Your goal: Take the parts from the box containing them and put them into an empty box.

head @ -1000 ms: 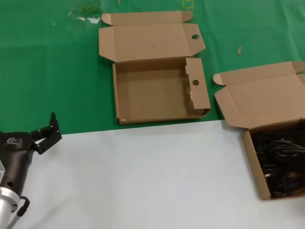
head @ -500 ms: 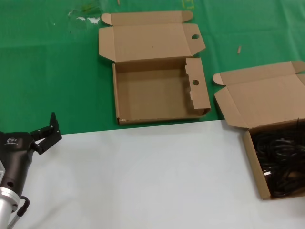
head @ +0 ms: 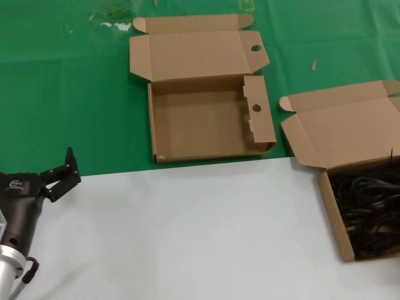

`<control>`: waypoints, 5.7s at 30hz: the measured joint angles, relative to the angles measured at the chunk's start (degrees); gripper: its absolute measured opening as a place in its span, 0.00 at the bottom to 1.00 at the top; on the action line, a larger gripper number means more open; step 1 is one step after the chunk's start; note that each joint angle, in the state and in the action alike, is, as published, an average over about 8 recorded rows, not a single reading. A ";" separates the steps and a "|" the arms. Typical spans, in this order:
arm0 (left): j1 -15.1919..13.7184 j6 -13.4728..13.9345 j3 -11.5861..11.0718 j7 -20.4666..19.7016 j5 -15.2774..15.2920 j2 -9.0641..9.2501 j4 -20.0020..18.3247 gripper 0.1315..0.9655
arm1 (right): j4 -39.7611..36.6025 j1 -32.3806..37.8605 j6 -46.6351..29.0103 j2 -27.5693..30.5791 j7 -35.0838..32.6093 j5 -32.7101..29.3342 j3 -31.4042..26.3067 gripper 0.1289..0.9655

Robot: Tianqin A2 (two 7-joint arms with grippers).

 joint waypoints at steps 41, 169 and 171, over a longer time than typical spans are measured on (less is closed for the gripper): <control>0.00 0.00 0.00 -0.01 0.02 0.00 0.00 1.00 | -1.86 31.49 -2.15 -30.88 -2.61 -21.71 -22.16 0.02; 0.00 0.00 0.00 -0.01 0.00 0.00 0.00 1.00 | 1.04 18.39 13.27 -38.08 7.38 -5.04 -10.89 1.00; 0.00 0.00 0.00 -0.01 0.00 0.00 0.00 1.00 | 1.69 17.32 14.12 -38.23 8.27 -4.14 -10.09 1.00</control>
